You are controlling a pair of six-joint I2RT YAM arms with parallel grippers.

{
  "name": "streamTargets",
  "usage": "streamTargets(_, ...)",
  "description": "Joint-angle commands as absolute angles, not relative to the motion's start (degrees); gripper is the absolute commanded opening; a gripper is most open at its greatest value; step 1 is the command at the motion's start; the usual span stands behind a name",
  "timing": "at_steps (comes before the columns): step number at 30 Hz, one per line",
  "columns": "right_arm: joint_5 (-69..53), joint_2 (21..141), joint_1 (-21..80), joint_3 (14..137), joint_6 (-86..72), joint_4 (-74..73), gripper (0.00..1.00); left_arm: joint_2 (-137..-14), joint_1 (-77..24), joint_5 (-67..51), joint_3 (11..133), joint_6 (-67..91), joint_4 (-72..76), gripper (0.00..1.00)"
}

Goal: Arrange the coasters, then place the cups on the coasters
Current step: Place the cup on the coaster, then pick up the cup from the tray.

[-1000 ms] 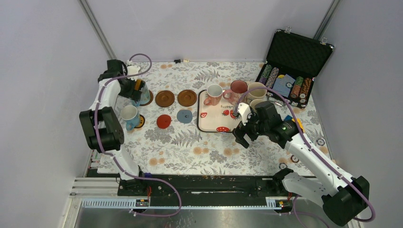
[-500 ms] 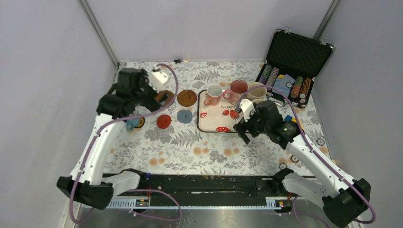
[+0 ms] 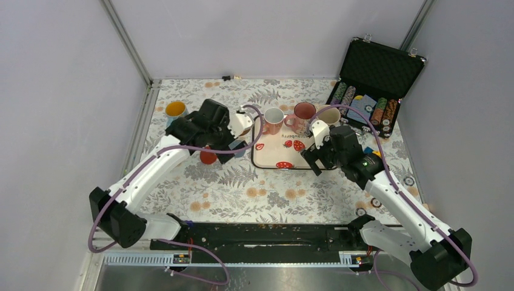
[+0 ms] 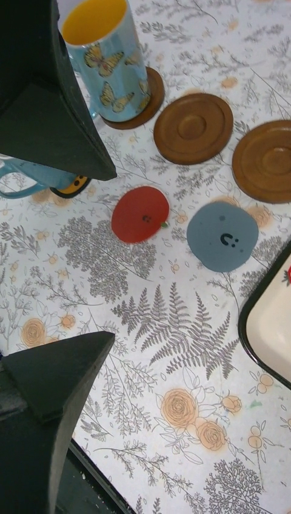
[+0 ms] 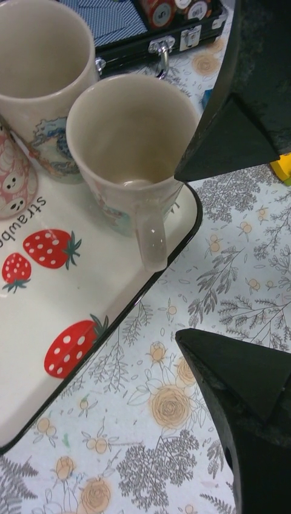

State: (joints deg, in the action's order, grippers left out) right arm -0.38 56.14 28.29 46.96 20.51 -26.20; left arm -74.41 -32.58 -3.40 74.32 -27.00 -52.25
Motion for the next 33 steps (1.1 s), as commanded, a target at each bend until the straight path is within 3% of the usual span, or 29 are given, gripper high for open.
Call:
streamTargets(1,3.30,55.21,27.03,46.45,19.60,-22.99,1.00,-77.05,-34.78,-1.29,75.08,-25.28,-48.97,0.99)
streamTargets(12,17.18,56.23,24.50,46.01,17.78,-17.93,1.00,-73.87,-35.73,-1.17,71.06,-26.08,-47.94,0.99)
streamTargets(20,11.33,56.31,24.06,49.16,13.78,-18.76,1.00,-58.70,-34.86,9.30,60.10,-25.40,-48.81,0.99)
streamTargets(23,6.95,61.50,24.16,55.80,11.30,-22.59,1.00,-49.24,-32.71,13.00,53.80,-23.95,-44.77,0.99)
streamTargets(29,4.62,78.09,24.93,69.79,3.81,-29.40,0.96,-29.72,-21.61,5.36,43.24,-19.13,-37.41,0.99)
streamTargets(33,17.58,88.02,29.97,75.60,7.37,-28.05,1.00,-22.36,-19.48,2.94,37.17,-15.58,-35.09,0.99)
